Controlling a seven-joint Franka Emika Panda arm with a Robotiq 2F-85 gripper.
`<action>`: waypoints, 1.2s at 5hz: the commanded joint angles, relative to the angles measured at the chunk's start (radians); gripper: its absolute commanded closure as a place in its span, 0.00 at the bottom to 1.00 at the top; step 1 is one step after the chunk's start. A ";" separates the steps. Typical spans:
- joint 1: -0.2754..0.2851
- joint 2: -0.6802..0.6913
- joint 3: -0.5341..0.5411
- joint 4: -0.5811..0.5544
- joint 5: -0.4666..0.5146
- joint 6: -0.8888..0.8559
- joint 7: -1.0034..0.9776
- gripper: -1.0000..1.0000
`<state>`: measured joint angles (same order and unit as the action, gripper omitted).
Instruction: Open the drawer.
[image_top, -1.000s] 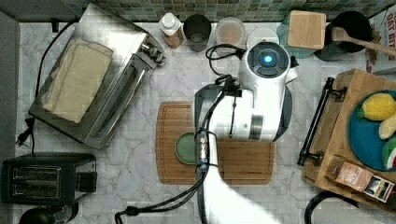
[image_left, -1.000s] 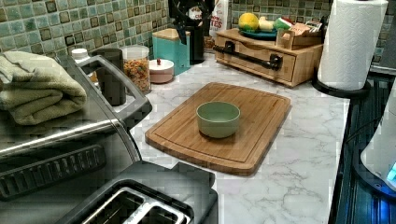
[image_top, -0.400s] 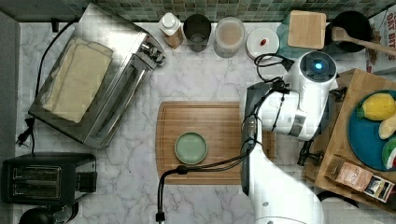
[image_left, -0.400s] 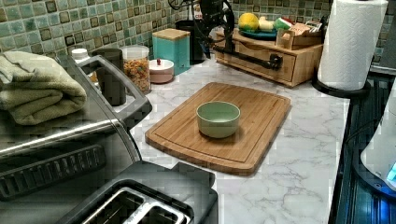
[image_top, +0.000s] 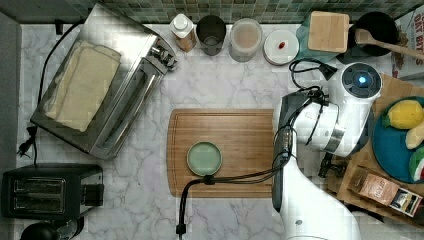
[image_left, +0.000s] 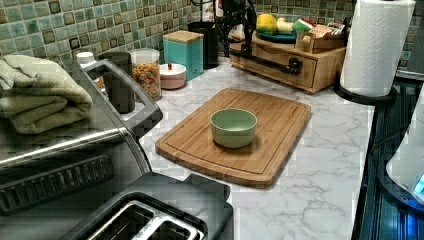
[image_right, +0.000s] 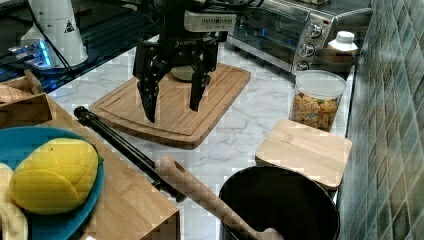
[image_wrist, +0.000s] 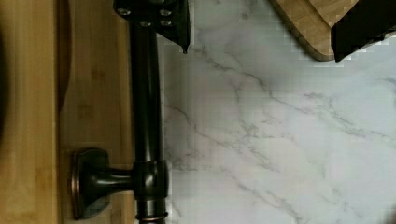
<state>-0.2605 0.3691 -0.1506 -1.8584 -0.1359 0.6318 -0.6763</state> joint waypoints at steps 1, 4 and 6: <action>-0.007 -0.016 -0.008 0.107 -0.076 0.043 -0.089 0.00; -0.024 -0.035 -0.069 0.052 -0.147 0.047 -0.049 0.00; -0.044 -0.063 -0.054 -0.013 -0.066 0.029 -0.049 0.00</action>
<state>-0.2859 0.3669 -0.2043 -1.8438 -0.2310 0.6553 -0.6768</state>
